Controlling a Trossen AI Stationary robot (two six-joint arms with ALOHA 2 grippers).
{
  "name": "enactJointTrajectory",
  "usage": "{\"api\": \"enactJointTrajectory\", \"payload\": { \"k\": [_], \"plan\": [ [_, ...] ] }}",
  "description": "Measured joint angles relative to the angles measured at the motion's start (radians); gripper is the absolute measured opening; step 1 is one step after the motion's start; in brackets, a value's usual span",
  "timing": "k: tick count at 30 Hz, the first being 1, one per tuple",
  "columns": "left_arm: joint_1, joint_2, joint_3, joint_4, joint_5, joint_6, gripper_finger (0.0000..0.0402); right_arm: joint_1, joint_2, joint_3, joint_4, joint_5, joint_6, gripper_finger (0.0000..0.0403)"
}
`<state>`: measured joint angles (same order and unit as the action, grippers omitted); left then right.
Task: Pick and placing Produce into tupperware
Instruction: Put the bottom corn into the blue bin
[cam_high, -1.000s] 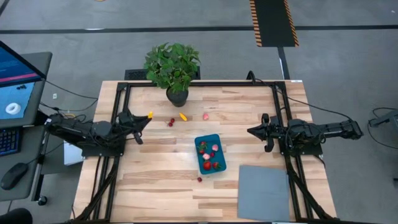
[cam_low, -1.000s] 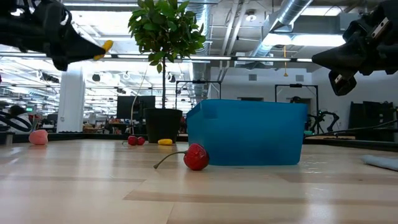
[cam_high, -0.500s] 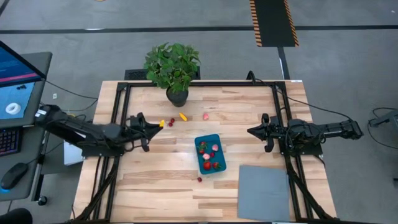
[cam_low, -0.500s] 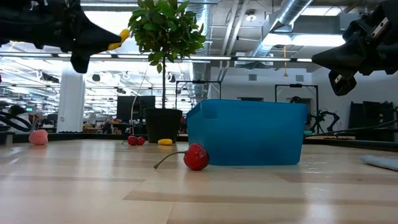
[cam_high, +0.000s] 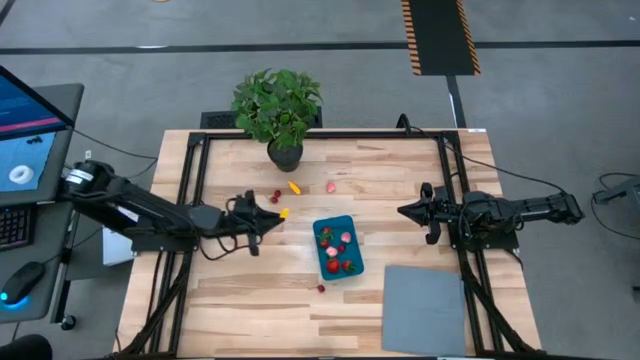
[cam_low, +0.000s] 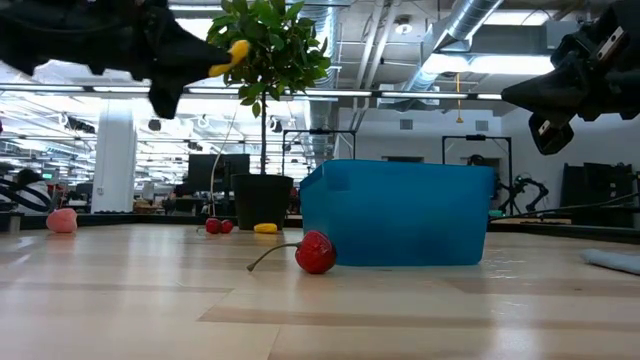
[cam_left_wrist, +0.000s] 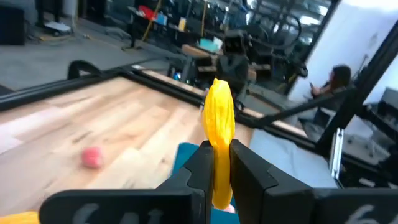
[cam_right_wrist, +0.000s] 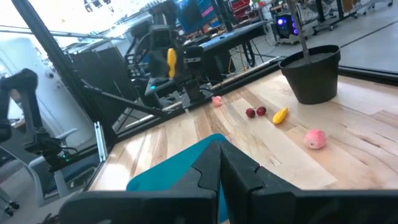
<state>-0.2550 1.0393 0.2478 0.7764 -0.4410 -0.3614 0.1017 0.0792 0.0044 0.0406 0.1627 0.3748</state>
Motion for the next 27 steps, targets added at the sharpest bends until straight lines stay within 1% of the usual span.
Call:
{"api": "enactJointTrajectory", "payload": {
  "k": [2,5,7,11,16,19,22,27],
  "plan": [
    [-0.001,0.068,0.049,0.002,0.02,0.012,0.0029,0.0,0.0,0.0,0.0,0.0,0.0,0.0031],
    [-0.001,0.156,0.11,0.008,0.095,0.121,0.0029,0.0,0.0,0.0,0.0,0.0,0.005,0.0031],
    [-0.008,0.205,0.147,0.016,0.113,0.162,0.0029,0.0,0.0,0.0,0.0,0.0,0.019,0.0031],
    [0.001,0.279,0.196,0.024,0.1,0.131,0.0029,0.003,0.0,0.0,0.0,-0.002,0.02,0.0031],
    [0.011,0.402,0.271,0.023,0.152,0.082,0.0029,0.002,0.0,0.0,0.0,-0.004,0.02,0.0031],
    [0.02,0.486,0.323,0.015,0.204,0.083,0.0029,0.002,0.0,0.0,0.0,-0.004,0.019,0.0031],
    [0.035,0.562,0.382,0.023,0.229,0.047,0.0029,0.002,0.0,0.0,-0.001,-0.004,0.019,0.0031],
    [0.068,0.673,0.465,0.012,0.322,0.06,0.0029,0.002,0.0,0.0,-0.001,-0.004,0.019,0.0031]
  ]
}}
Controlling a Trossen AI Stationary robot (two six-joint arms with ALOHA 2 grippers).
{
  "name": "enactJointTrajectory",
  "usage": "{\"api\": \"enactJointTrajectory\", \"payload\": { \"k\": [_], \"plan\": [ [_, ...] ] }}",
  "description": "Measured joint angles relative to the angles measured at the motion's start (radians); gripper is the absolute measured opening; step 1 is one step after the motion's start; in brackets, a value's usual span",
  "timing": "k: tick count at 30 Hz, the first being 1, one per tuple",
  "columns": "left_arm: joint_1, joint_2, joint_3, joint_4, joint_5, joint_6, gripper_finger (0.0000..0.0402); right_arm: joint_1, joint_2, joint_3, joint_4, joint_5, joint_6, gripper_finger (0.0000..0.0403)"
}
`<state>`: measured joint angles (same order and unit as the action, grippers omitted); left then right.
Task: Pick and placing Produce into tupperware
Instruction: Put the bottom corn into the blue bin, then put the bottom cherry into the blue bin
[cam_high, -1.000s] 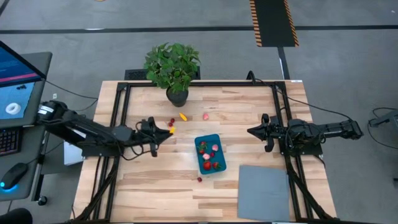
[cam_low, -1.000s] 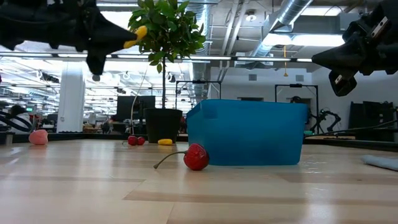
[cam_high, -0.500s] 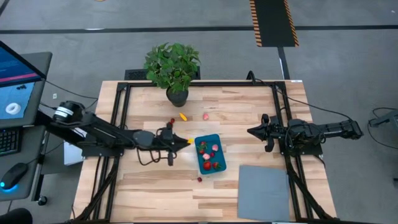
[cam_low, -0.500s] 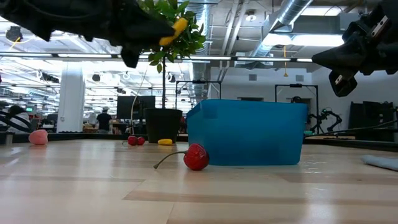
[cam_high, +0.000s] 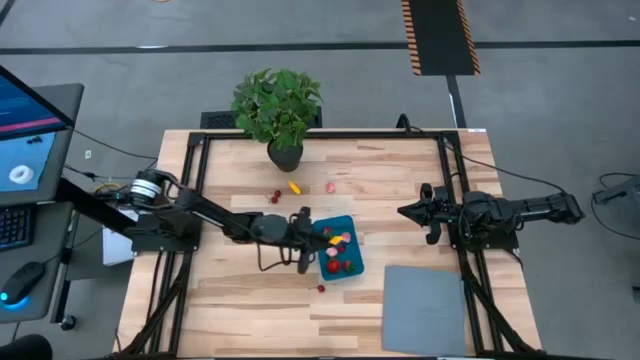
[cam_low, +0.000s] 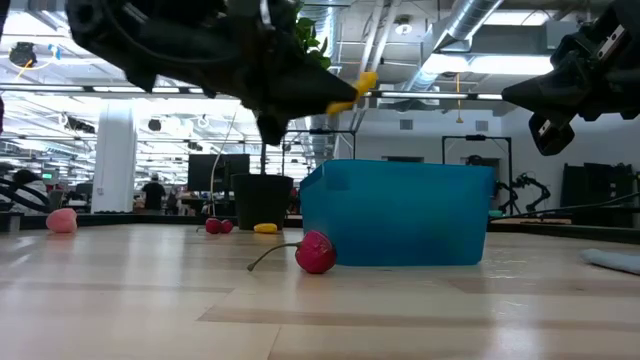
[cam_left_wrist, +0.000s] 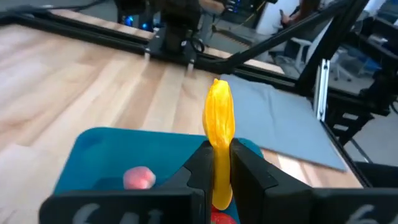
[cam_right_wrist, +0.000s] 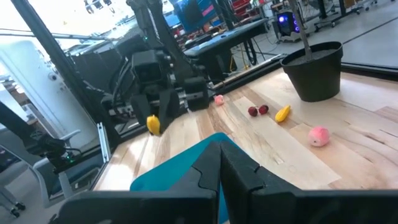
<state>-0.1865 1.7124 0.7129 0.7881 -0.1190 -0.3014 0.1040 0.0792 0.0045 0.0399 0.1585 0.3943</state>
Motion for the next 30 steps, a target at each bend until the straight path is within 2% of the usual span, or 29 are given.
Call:
{"api": "enactJointTrajectory", "payload": {
  "k": [9,19,24,27,30],
  "plan": [
    [0.047,0.076,0.052,-0.076,-0.013,-0.078,0.0042,0.0,0.0,0.0,-0.001,-0.004,0.0,0.0031],
    [0.054,0.075,0.052,-0.073,0.024,-0.102,0.0157,0.0,0.0,0.0,-0.001,-0.004,-0.027,0.0031],
    [0.054,0.075,0.052,-0.069,0.042,-0.106,0.0186,0.0,0.0,0.0,0.006,-0.001,0.028,0.0032],
    [0.058,0.07,0.051,-0.027,0.077,-0.09,0.0188,-0.001,0.0,0.0,0.007,0.001,0.078,0.0032],
    [0.084,0.047,0.051,0.058,0.238,-0.081,0.0184,-0.001,0.0,0.0,0.022,0.004,0.135,0.0033]
  ]
}}
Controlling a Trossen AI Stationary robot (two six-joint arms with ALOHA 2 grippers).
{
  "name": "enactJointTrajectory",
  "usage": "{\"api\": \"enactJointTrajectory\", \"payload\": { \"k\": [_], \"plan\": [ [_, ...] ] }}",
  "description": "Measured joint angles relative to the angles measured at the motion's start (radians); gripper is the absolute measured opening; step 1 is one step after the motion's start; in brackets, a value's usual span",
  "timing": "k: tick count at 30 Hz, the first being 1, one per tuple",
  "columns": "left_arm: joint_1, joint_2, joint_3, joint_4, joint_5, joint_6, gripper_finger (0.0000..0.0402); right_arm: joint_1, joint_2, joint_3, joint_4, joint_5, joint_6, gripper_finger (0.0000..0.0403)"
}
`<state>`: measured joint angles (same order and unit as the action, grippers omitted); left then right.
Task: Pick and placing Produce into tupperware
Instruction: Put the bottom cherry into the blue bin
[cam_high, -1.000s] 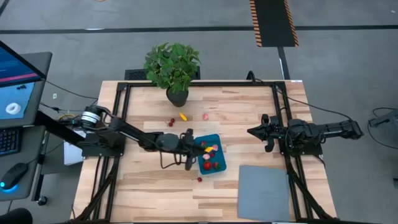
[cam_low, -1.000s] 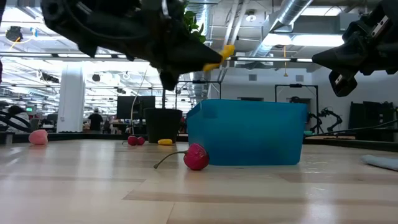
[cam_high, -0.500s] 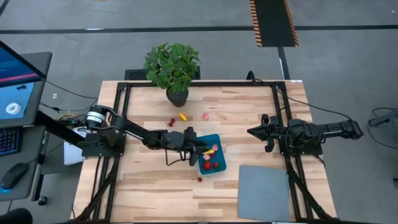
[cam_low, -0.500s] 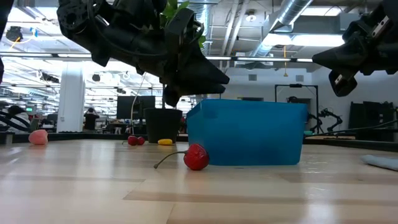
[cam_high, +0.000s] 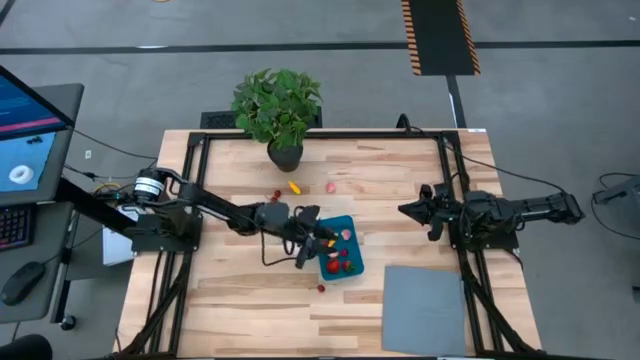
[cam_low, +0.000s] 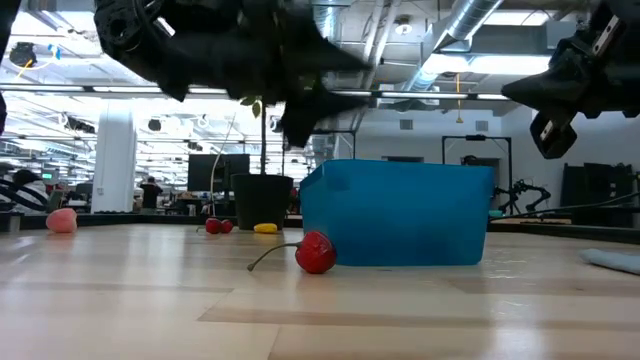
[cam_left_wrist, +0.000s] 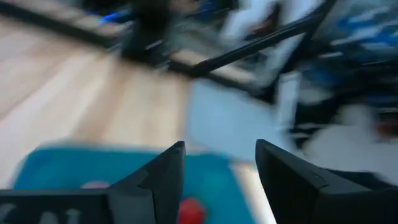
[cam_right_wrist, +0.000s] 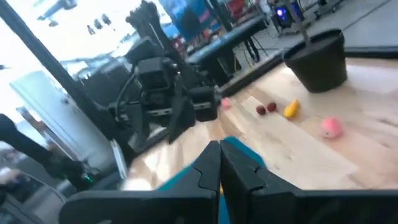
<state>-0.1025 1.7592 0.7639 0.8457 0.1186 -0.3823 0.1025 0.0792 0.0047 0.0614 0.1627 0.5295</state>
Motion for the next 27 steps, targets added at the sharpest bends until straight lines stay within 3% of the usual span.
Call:
{"api": "enactJointTrajectory", "payload": {
  "k": [2,5,10,15,20,23,27],
  "plan": [
    [0.023,-0.026,0.0,0.034,0.104,0.001,0.0179,-0.002,0.0,0.0,0.04,0.016,-0.008,0.0033],
    [0.056,-0.085,0.0,-0.001,0.144,-0.011,0.0171,-0.013,0.0,0.0,0.124,0.026,-0.064,0.0033],
    [0.095,-0.229,0.0,-0.218,0.097,0.056,0.0158,-0.039,0.0,0.003,0.148,0.022,-0.161,0.0033],
    [0.089,-0.409,0.0,-0.38,-0.008,0.105,0.0148,-0.078,0.057,0.005,0.192,0.004,-0.146,0.0033],
    [0.048,-0.591,0.0,-0.48,-0.075,0.197,0.0141,-0.083,0.206,0.013,0.358,-0.053,-0.154,0.0046],
    [0.028,-0.683,0.0,-0.59,-0.099,0.254,0.0141,-0.066,0.336,0.083,0.446,-0.066,-0.269,0.0058],
    [0.01,-0.781,0.0,-0.714,-0.197,0.263,0.0141,-0.034,0.54,0.242,0.43,-0.068,-0.472,0.0071]
  ]
}}
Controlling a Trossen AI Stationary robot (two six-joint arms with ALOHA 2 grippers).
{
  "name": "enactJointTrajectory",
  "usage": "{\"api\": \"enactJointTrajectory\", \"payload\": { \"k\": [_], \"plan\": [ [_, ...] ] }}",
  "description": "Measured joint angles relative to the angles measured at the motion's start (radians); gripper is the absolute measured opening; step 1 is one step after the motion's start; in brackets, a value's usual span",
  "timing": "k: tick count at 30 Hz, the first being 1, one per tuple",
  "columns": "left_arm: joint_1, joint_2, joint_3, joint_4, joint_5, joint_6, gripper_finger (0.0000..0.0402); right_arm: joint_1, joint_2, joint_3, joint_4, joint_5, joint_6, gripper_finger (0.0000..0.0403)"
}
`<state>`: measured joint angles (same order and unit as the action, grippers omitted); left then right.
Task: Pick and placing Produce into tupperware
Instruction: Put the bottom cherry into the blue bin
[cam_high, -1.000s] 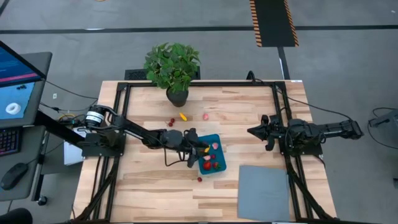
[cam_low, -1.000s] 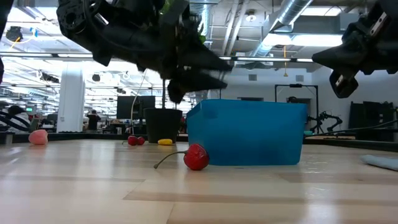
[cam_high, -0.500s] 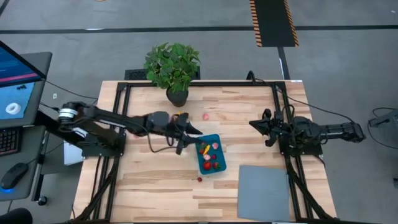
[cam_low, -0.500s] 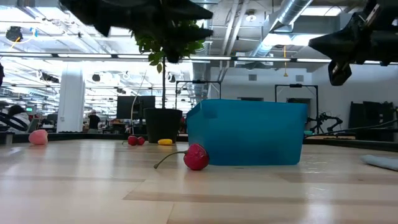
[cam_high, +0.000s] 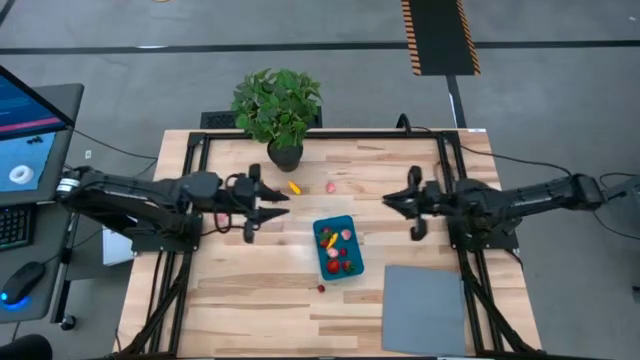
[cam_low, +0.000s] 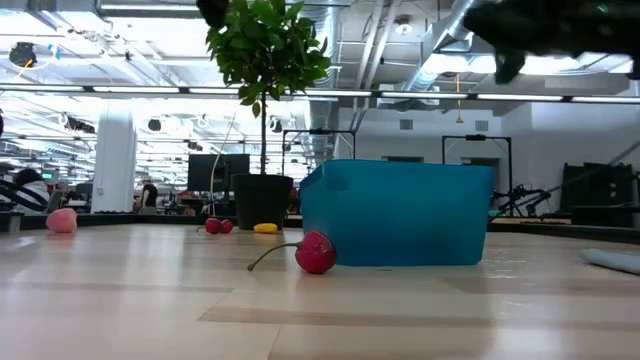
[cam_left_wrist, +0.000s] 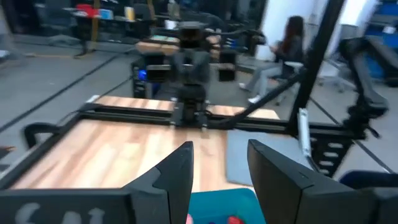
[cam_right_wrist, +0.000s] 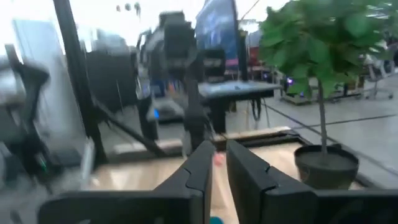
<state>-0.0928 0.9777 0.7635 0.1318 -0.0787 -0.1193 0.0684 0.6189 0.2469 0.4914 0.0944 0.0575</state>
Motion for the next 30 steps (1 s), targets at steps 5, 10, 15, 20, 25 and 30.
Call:
{"api": "enactJointTrajectory", "payload": {
  "k": [5,10,15,20,25,30],
  "plan": [
    [-0.015,-0.11,-0.046,-0.018,-0.013,0.009,0.0141,-0.005,0.285,0.202,-0.128,0.028,-0.14,0.0104],
    [-0.033,-0.27,-0.183,0.038,-0.119,0.019,0.0141,-0.048,0.496,0.367,-0.264,0.076,-0.115,0.0155],
    [-0.047,-0.423,-0.332,0.08,-0.172,-0.054,0.0141,-0.101,0.62,0.494,-0.329,0.088,-0.115,0.0215],
    [-0.046,-0.509,-0.42,0.073,-0.184,-0.133,0.0141,-0.201,0.715,0.646,-0.541,0.057,-0.077,0.0248],
    [-0.06,-0.549,-0.498,0.116,-0.1,-0.019,0.0141,-0.306,0.844,0.774,-0.717,-0.093,-0.077,0.0249],
    [-0.07,-0.599,-0.644,0.454,-0.063,0.057,0.0141,-0.354,0.963,0.801,-0.629,-0.219,-0.089,0.0249]
  ]
}}
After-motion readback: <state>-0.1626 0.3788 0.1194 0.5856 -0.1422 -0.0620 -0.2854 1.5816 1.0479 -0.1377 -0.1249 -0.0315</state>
